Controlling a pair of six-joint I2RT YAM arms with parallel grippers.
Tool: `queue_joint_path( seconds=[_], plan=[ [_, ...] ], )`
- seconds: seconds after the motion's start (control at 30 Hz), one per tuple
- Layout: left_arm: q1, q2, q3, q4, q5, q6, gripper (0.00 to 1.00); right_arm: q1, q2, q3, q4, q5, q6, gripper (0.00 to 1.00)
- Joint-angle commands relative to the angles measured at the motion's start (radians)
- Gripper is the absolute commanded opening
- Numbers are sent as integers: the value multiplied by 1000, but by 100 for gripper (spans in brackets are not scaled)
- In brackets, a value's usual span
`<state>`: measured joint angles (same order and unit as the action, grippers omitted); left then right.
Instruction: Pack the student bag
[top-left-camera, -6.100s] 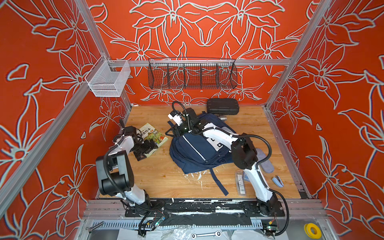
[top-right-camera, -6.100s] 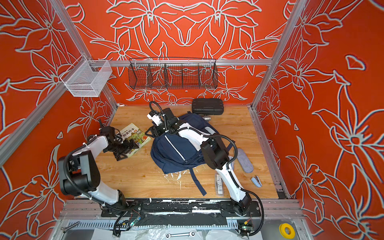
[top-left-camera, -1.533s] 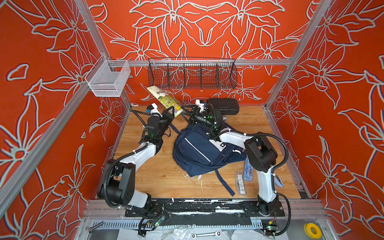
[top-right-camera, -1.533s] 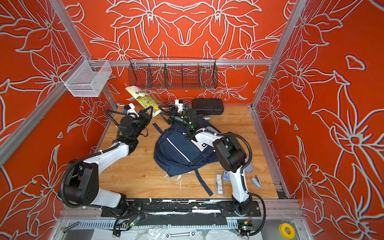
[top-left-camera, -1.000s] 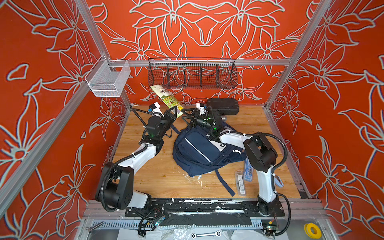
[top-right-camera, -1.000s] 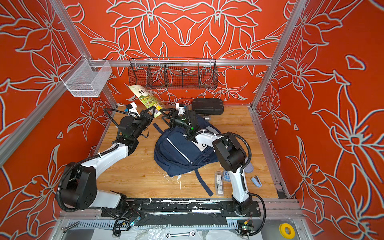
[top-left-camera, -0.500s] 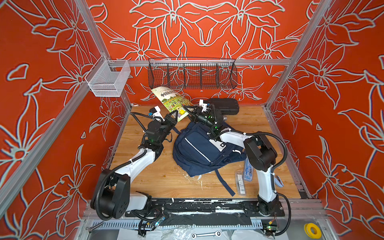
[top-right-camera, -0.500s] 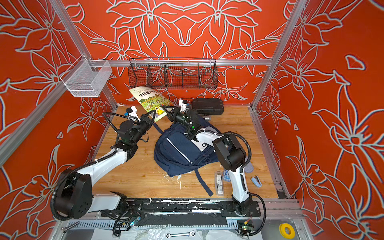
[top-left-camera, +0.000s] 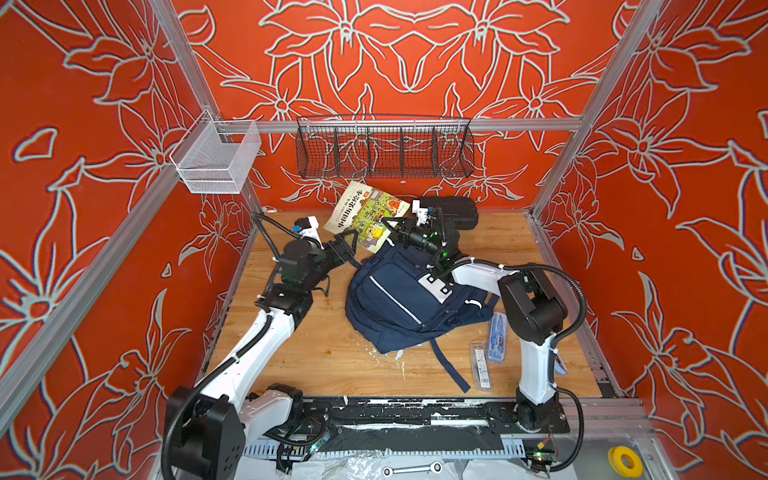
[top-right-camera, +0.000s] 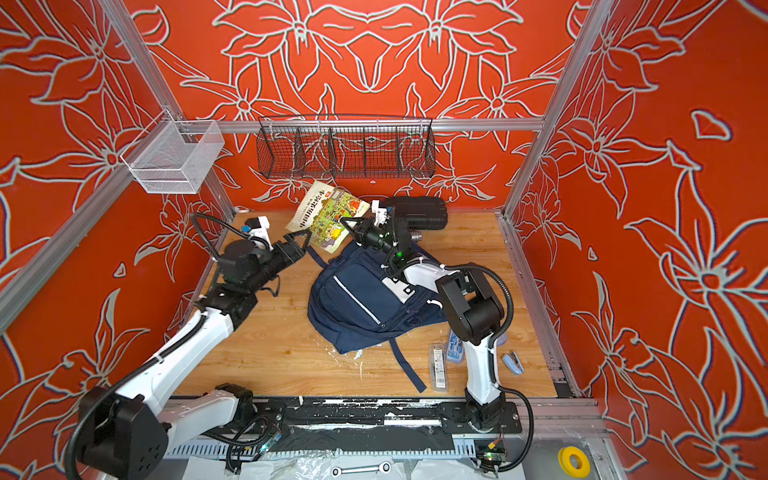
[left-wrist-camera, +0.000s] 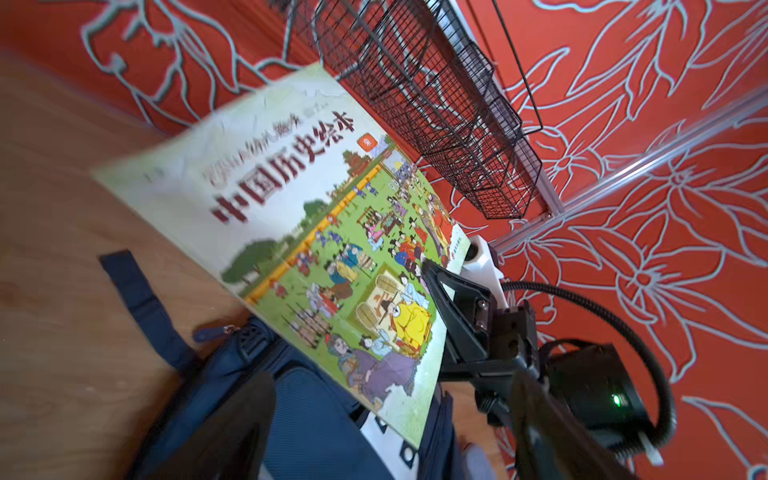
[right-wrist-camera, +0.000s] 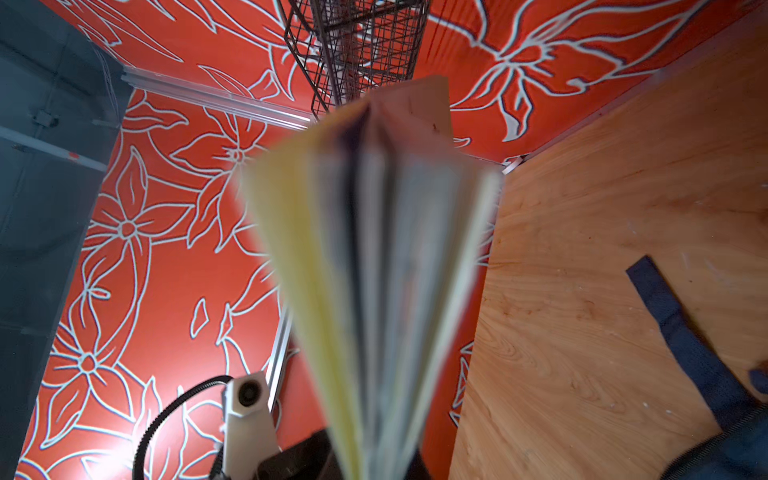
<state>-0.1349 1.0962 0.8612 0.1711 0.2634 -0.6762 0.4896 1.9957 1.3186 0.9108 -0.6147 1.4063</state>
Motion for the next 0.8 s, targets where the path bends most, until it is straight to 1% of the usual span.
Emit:
queue_joint_path(
  seconds=[0.0,0.07,0.1,0.23,0.27,0.37,0.43,0.5,0.6,0.7,0.77],
  plan=[
    [149,7,64,-229,205,149,88,-24,-86,-2,-46,-192,-115,0],
    [224,70,119,-260,356,182,88,-43,-109,-16,-79,-256,-140,0],
    [239,107,151,-281,412,209,88,-53,-120,-23,-87,-284,-148,0],
    [248,279,327,-417,565,366,88,-82,-174,-21,-198,-411,-224,0],
    [252,310,347,-404,608,378,88,-86,-189,-18,-248,-433,-256,0],
    [259,385,386,-365,692,393,90,-95,-226,-3,-358,-484,-330,0],
    [262,430,416,-375,732,406,91,-99,-243,13,-417,-507,-367,0],
    [264,465,439,-403,727,424,97,-106,-253,25,-451,-523,-381,0],
    [276,493,418,-352,746,403,97,-115,-246,37,-422,-561,-339,0],
    [279,518,393,-254,822,340,98,-123,-225,55,-405,-591,-307,0],
    [278,533,382,-212,861,309,97,-127,-202,67,-347,-615,-254,0]
  ],
)
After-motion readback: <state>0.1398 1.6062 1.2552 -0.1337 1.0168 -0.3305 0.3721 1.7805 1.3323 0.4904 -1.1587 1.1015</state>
